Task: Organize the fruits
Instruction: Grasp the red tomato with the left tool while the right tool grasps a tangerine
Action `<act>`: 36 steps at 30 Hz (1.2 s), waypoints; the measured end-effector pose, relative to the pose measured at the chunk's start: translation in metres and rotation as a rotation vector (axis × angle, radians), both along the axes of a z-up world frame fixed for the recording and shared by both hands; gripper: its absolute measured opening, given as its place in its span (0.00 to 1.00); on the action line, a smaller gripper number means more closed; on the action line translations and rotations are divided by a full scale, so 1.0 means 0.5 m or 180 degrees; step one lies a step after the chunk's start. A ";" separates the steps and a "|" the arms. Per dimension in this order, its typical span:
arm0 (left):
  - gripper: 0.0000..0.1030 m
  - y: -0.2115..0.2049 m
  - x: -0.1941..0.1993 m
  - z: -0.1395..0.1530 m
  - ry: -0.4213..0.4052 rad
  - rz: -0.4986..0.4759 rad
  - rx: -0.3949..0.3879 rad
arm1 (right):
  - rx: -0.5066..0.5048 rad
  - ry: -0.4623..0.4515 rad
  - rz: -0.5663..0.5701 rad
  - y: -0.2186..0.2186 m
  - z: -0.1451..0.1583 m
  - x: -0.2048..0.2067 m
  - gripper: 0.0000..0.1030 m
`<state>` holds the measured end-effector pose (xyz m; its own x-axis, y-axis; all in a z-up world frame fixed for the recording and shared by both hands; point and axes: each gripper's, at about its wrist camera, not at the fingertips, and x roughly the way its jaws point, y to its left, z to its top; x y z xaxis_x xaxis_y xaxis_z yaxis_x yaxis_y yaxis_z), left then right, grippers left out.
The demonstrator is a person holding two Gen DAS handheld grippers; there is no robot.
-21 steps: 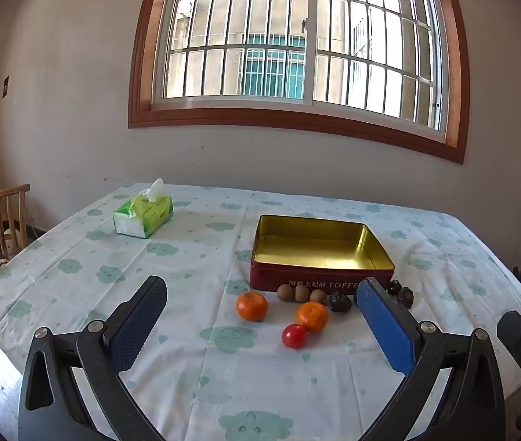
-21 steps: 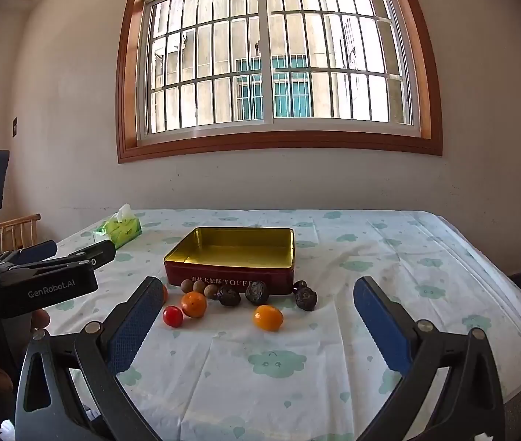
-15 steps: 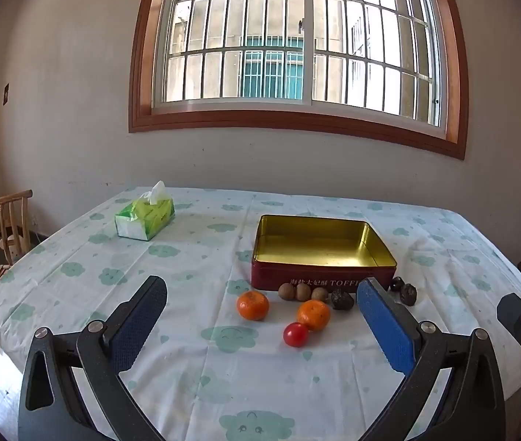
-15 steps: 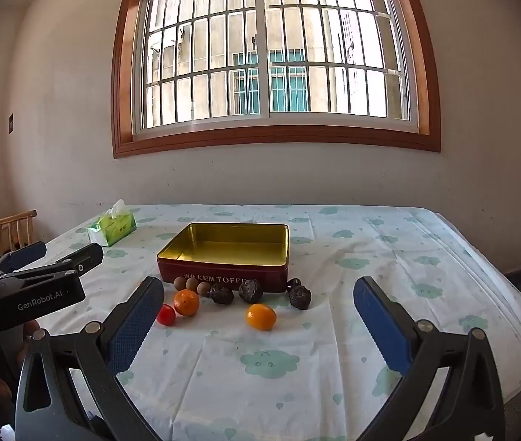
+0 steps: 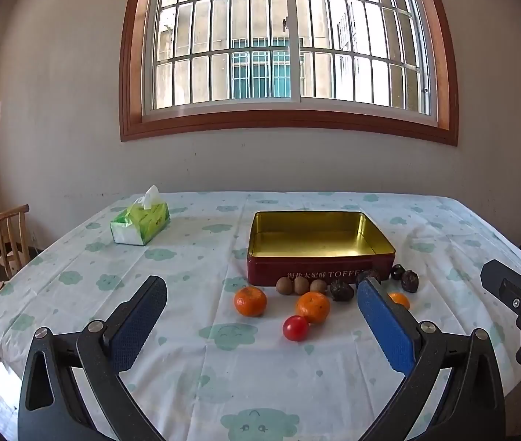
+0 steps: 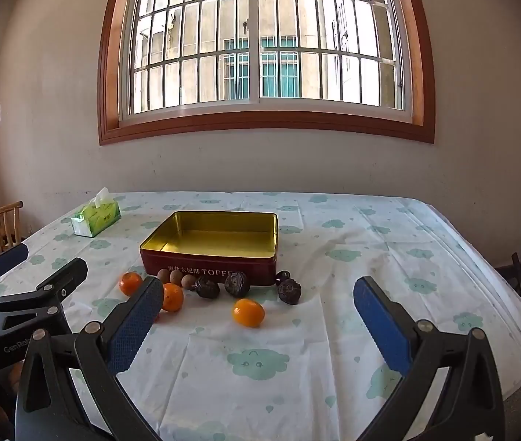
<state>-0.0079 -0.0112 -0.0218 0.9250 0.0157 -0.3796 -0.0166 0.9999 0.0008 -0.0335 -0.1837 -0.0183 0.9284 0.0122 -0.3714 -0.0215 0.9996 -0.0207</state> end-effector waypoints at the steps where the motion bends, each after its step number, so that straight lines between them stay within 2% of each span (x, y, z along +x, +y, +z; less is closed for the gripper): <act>1: 1.00 0.005 0.001 -0.005 0.0016 -0.0006 -0.0014 | 0.0002 0.0011 0.0001 0.001 -0.003 0.002 1.00; 9: 1.00 0.002 0.016 -0.030 0.0160 -0.0187 0.0036 | 0.0019 0.0139 0.0086 0.011 -0.024 0.020 0.99; 15: 1.00 0.003 0.036 -0.053 0.0278 -0.0294 -0.0010 | 0.0138 0.0352 0.0196 -0.004 -0.055 0.039 0.76; 17: 0.99 0.002 0.047 -0.063 0.0340 -0.0322 -0.0030 | 0.0187 0.0453 0.0275 -0.012 -0.069 0.048 0.59; 20: 0.96 0.002 0.063 -0.077 0.0411 -0.0400 -0.0114 | 0.0281 0.0620 0.0392 -0.025 -0.092 0.070 0.45; 24: 0.82 -0.011 0.095 -0.095 0.0541 -0.0474 -0.0013 | 0.0314 0.0749 0.0491 -0.041 -0.117 0.102 0.38; 26: 0.72 -0.020 0.120 -0.109 0.0667 -0.0538 0.0042 | 0.0283 0.0806 0.0525 -0.043 -0.128 0.122 0.37; 27: 0.70 -0.022 0.132 -0.116 0.0726 -0.0548 0.0056 | 0.0282 0.0862 0.0564 -0.045 -0.133 0.134 0.37; 33: 0.70 -0.008 0.189 -0.147 0.0960 -0.0542 -0.0056 | 0.0165 0.1050 0.0626 -0.035 -0.159 0.196 0.38; 36: 0.70 -0.004 0.213 -0.164 0.1084 -0.0531 -0.0015 | 0.0170 0.1140 0.0637 -0.030 -0.172 0.225 0.38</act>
<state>0.0988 -0.0132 -0.1040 0.7355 -0.1270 -0.6655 0.1468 0.9888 -0.0264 0.0789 -0.1989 -0.1041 0.7178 0.2075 -0.6646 -0.2121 0.9744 0.0751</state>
